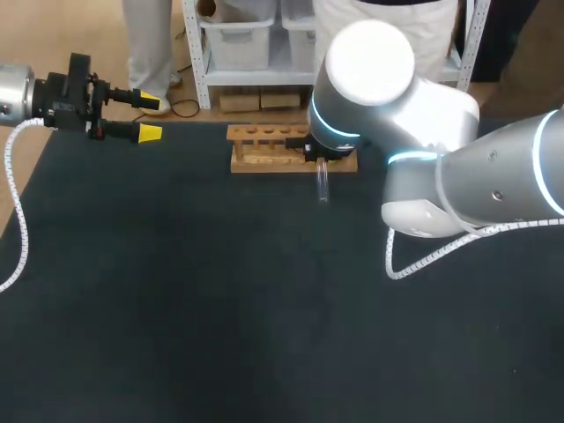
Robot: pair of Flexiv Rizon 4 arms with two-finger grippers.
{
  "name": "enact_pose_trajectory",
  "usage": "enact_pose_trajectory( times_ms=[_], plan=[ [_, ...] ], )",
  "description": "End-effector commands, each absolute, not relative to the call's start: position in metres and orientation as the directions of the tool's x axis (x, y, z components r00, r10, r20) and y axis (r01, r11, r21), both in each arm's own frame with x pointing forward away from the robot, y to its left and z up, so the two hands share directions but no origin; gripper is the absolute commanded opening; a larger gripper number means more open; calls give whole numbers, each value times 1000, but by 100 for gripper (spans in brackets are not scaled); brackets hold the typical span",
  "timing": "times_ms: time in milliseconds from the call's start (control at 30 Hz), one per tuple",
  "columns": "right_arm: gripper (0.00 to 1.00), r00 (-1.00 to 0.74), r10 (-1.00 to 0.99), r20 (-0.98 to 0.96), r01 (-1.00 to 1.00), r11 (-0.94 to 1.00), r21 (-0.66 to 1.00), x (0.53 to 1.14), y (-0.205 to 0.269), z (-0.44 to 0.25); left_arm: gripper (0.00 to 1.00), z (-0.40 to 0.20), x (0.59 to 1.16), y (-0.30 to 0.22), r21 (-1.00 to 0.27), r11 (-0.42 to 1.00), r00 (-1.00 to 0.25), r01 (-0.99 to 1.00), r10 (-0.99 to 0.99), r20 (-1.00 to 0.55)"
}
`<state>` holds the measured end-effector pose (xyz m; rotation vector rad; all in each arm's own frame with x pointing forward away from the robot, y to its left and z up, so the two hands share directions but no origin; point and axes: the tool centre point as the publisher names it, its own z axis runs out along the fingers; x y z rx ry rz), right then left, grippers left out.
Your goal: Grasp the test tube, adjust it, and insert it.
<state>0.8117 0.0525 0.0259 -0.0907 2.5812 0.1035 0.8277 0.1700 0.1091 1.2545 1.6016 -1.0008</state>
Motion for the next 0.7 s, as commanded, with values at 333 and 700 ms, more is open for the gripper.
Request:
enact_pose_trajectory(
  times_ms=[333, 700],
  plan=[
    [0, -845, -29, -534, -65, 997, 48, 803, 51, 36, 100, 109, 826, 170, -85, 180, -137, 980, 303, -943],
    [0, -828, -9, -560, -14, 1000, 5, 791, 43, 62, 100, 109, 826, 170, -85, 180, -137, 980, 303, -943]
  ],
)
